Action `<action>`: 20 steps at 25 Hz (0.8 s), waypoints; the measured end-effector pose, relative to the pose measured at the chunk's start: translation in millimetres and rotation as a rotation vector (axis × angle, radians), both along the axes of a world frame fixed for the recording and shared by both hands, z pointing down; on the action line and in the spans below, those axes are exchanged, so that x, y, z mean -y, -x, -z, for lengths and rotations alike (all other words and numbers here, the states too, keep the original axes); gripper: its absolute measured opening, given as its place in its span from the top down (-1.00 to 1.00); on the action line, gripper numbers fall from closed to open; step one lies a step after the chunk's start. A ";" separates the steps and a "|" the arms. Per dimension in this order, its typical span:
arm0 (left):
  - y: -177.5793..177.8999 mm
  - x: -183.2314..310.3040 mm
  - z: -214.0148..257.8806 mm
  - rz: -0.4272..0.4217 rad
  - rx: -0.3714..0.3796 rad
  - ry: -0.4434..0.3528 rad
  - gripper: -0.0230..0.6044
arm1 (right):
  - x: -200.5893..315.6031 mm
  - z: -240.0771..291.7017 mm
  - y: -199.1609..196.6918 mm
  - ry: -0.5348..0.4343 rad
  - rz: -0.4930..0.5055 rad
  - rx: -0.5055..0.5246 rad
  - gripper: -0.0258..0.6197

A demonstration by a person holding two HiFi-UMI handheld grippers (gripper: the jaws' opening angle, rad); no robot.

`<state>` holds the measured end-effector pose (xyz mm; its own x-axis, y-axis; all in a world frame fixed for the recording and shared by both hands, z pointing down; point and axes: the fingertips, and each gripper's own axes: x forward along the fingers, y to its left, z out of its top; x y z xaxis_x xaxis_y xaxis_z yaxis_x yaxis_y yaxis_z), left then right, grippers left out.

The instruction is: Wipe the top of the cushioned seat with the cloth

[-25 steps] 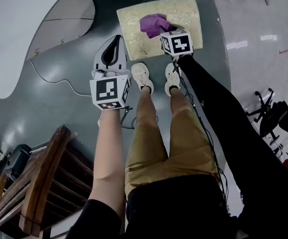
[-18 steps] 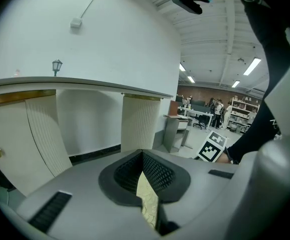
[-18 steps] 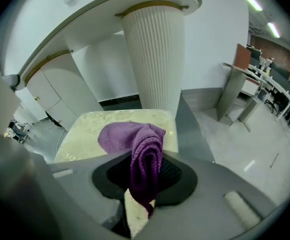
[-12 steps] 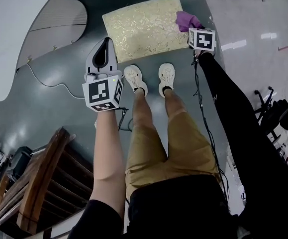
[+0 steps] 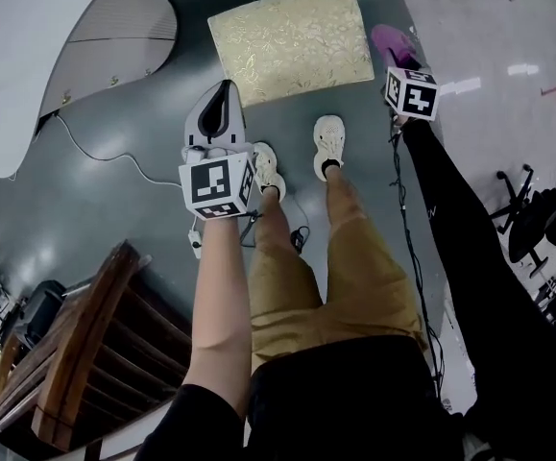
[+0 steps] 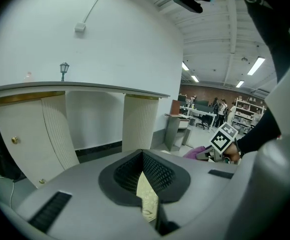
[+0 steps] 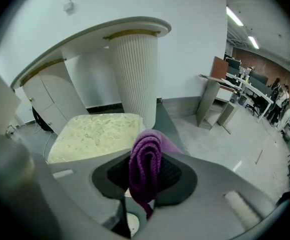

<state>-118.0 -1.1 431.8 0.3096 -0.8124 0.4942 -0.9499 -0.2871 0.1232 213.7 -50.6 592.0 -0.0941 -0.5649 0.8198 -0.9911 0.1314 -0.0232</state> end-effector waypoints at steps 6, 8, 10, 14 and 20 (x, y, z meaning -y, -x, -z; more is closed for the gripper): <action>29.2 -22.4 2.4 -0.035 -0.012 0.009 0.91 | -35.2 20.5 142.9 -0.050 0.164 0.136 0.66; 42.5 -30.9 2.1 -0.045 -0.008 0.011 0.91 | -47.9 21.0 200.8 -0.056 0.241 0.173 0.66; 59.8 -38.5 -0.6 -0.042 -0.004 0.018 0.91 | -61.5 19.4 259.4 -0.054 0.326 0.207 0.66; 85.6 -54.3 -9.0 -0.080 0.079 0.023 0.91 | -96.8 -16.4 348.0 0.071 0.442 0.249 0.66; 102.6 -71.1 -10.2 -0.099 0.107 0.035 0.91 | -115.1 -57.7 356.2 0.167 0.455 0.146 0.66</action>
<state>-220.6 70.0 442.0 0.3316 -0.7618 0.5565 -0.9253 -0.3777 0.0344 -142.4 64.4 649.7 -0.4211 -0.3024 0.8551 -0.8189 0.5321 -0.2150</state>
